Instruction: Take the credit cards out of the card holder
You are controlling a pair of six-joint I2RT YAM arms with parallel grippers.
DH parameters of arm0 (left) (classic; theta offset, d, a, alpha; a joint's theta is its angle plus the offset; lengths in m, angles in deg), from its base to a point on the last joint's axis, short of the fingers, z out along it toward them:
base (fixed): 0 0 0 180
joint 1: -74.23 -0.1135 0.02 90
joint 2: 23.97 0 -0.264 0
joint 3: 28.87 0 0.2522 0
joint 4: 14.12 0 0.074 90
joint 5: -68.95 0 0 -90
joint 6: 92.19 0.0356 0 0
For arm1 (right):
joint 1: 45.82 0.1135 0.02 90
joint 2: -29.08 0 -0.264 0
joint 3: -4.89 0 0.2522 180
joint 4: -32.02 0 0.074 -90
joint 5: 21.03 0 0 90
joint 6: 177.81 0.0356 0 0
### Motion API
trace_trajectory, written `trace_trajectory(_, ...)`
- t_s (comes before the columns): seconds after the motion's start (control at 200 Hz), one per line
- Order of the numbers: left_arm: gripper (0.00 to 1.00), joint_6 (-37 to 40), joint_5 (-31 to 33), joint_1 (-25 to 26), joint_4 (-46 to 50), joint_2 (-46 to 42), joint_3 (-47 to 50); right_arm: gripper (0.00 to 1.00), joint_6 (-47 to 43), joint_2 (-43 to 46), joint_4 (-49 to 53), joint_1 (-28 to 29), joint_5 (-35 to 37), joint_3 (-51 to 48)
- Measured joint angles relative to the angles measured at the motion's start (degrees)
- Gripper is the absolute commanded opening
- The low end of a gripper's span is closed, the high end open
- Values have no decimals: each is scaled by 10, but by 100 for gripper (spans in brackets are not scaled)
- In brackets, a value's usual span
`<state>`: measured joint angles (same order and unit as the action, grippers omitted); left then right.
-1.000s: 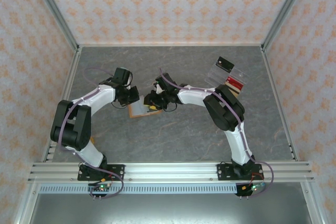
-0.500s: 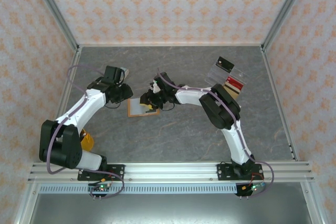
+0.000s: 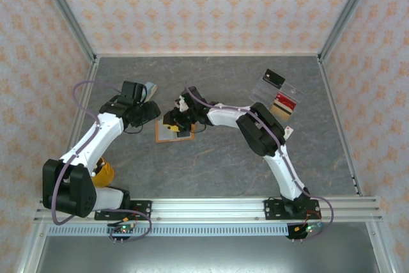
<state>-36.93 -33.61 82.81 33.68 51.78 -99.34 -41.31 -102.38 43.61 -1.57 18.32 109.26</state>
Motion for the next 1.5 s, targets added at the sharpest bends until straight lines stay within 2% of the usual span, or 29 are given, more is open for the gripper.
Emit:
trace_trajectory(0.255, 56, -2, -12, 0, 0, 0, 9, 37, -30, -4, 39, 1, 14, 17)
trace_trajectory(0.375, 49, -4, -37, 0, -2, 8, 10, 32, -57, 15, 78, 1, 47, 14)
trace_trajectory(0.656, 27, -14, -105, 1, -31, 52, 10, 17, -104, 123, 147, 1, 152, -40)
trace_trajectory(0.756, 23, -15, -126, 9, -49, 73, 10, 14, -108, 136, 162, 1, 183, -59)
trace_trajectory(1.041, 18, -15, -160, 53, -82, 157, 10, 9, -108, 138, 198, 1, 227, -84)
trace_trajectory(1.496, 16, -15, -186, 53, -112, 218, 0, 9, -121, 120, 235, 1, 267, -63)
